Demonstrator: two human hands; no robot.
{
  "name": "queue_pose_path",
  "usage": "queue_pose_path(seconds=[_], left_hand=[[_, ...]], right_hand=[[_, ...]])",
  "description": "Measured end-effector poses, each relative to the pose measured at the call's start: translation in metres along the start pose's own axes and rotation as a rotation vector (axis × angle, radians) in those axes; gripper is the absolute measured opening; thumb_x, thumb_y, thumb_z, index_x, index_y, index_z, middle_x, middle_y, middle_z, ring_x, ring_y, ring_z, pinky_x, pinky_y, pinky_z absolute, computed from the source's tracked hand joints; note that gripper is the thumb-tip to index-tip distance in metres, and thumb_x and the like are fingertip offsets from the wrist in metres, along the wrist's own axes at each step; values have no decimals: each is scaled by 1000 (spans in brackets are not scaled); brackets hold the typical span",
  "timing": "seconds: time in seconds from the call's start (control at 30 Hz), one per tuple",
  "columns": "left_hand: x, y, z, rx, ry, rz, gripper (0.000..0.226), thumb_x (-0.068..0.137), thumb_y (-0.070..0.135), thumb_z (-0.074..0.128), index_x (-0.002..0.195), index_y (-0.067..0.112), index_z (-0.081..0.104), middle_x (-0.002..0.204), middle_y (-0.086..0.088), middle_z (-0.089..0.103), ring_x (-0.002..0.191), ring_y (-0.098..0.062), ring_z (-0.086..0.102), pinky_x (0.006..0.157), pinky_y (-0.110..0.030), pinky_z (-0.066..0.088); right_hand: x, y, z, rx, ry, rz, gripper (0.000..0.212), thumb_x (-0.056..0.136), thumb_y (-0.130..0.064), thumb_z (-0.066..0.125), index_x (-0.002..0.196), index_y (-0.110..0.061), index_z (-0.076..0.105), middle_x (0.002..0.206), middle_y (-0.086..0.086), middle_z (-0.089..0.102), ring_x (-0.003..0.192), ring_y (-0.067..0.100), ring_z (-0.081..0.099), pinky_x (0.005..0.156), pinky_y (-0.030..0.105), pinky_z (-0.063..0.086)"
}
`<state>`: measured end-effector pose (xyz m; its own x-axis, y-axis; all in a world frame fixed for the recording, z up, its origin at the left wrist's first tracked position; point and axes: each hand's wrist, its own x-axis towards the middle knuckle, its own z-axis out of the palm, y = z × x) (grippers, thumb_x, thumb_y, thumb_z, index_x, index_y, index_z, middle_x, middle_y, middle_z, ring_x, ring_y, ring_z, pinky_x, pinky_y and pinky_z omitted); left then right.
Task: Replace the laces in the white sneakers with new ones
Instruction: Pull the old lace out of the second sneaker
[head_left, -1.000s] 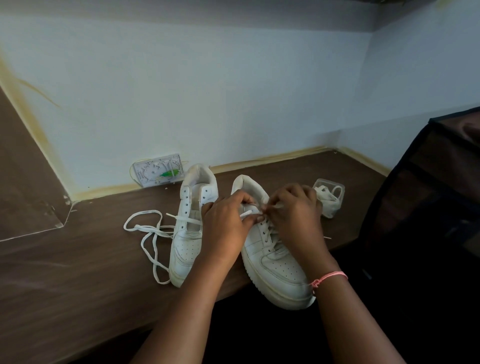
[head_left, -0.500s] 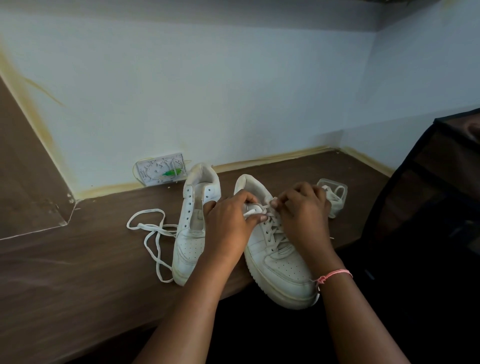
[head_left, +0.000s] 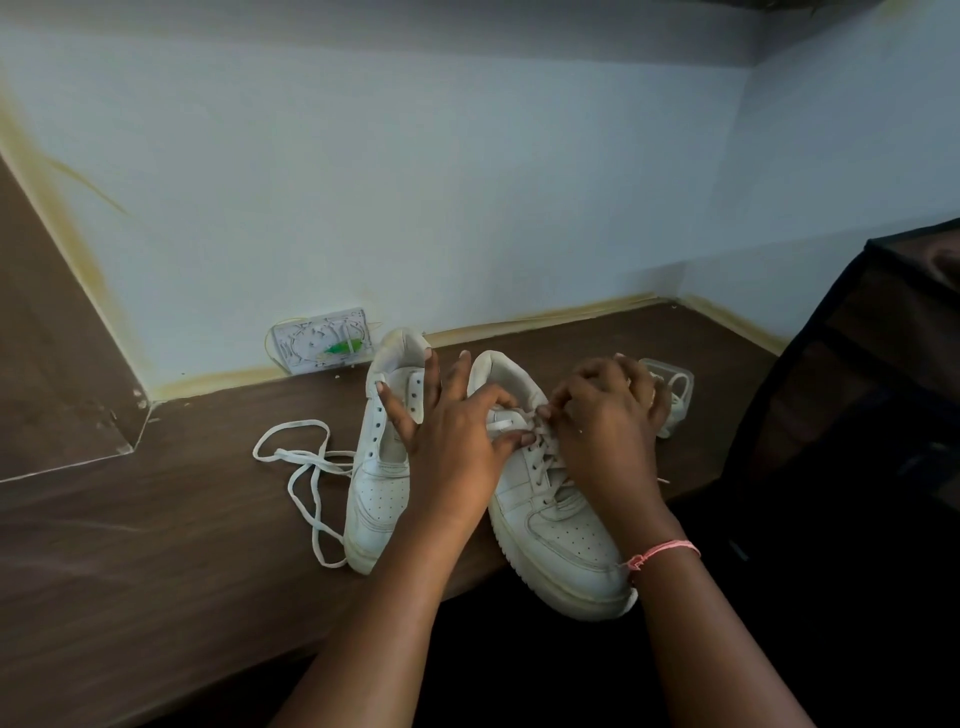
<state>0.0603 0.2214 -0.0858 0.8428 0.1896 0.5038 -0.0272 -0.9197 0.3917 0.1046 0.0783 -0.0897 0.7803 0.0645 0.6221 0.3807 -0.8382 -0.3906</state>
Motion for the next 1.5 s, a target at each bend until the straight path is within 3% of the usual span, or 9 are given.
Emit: queue_pose_path(seconds=[0.17, 0.33, 0.5, 0.7, 0.97, 1.07, 1.23, 1.37, 1.5], left_hand=[[1, -1, 2, 10, 3, -14, 24, 76, 58, 70, 94, 45, 60, 160, 9, 24, 151, -25, -10, 105, -57, -31], [1, 0, 2, 10, -13, -45, 25, 78, 51, 72, 99, 45, 60, 161, 8, 21, 151, -29, -10, 107, -62, -26], [1, 1, 1, 24, -19, -51, 28, 76, 55, 72, 100, 44, 60, 161, 8, 22, 151, -29, -6, 106, -63, -25], [1, 2, 3, 27, -56, -55, 28, 78, 56, 69, 101, 43, 59, 160, 12, 22, 151, -28, -5, 107, -64, -24], [2, -4, 2, -46, -76, -61, 20, 83, 54, 65, 98, 43, 58, 150, 19, 35, 151, -19, 2, 110, -62, -20], [2, -5, 5, -63, -66, -59, 18, 84, 48, 66, 99, 44, 58, 146, 20, 39, 151, -15, 4, 111, -62, -19], [2, 3, 9, -38, -87, -57, 17, 90, 35, 65, 102, 45, 58, 154, 17, 30, 151, -16, 0, 110, -63, -19], [5, 2, 12, 11, -54, -60, 15, 97, 35, 52, 107, 44, 59, 157, 15, 25, 151, -19, 0, 110, -63, -19], [4, 5, 17, -3, -26, -39, 15, 93, 50, 53, 102, 42, 60, 156, 13, 30, 150, -22, 5, 109, -59, -19]], right_hand=[[2, 11, -13, -109, 162, 167, 9, 81, -35, 73, 80, -27, 68, 129, 2, 56, 144, 32, 22, 114, 64, 2], [-5, -9, -4, -177, 12, -114, 11, 82, -42, 71, 86, -32, 74, 152, 0, 41, 150, 33, -7, 113, 58, -18], [-2, -5, -4, -107, 41, -43, 8, 80, -30, 75, 75, -28, 70, 121, -4, 58, 144, 29, 22, 115, 55, -12], [-9, -10, -3, -9, 179, -42, 4, 81, -22, 72, 78, -25, 70, 118, -1, 56, 136, 26, 30, 116, 50, -9], [6, 17, -6, 59, 242, 476, 10, 87, -27, 67, 88, -18, 69, 124, 10, 53, 124, 35, 37, 105, 49, 27], [6, 29, -4, 186, 178, 355, 8, 87, -25, 70, 92, -20, 74, 120, 8, 57, 120, 32, 37, 98, 41, 37], [0, 23, -8, 232, -64, 12, 49, 85, -41, 67, 132, -34, 56, 136, -1, 45, 129, 24, 27, 102, 43, 33], [-17, 17, 3, 255, -328, 56, 101, 59, -75, 51, 148, -32, 31, 146, 0, 29, 139, 20, 15, 113, 43, 18], [-22, 15, 16, 219, -320, 102, 115, 58, -73, 61, 153, -27, 15, 154, 6, 19, 146, 28, 6, 117, 50, 13]])
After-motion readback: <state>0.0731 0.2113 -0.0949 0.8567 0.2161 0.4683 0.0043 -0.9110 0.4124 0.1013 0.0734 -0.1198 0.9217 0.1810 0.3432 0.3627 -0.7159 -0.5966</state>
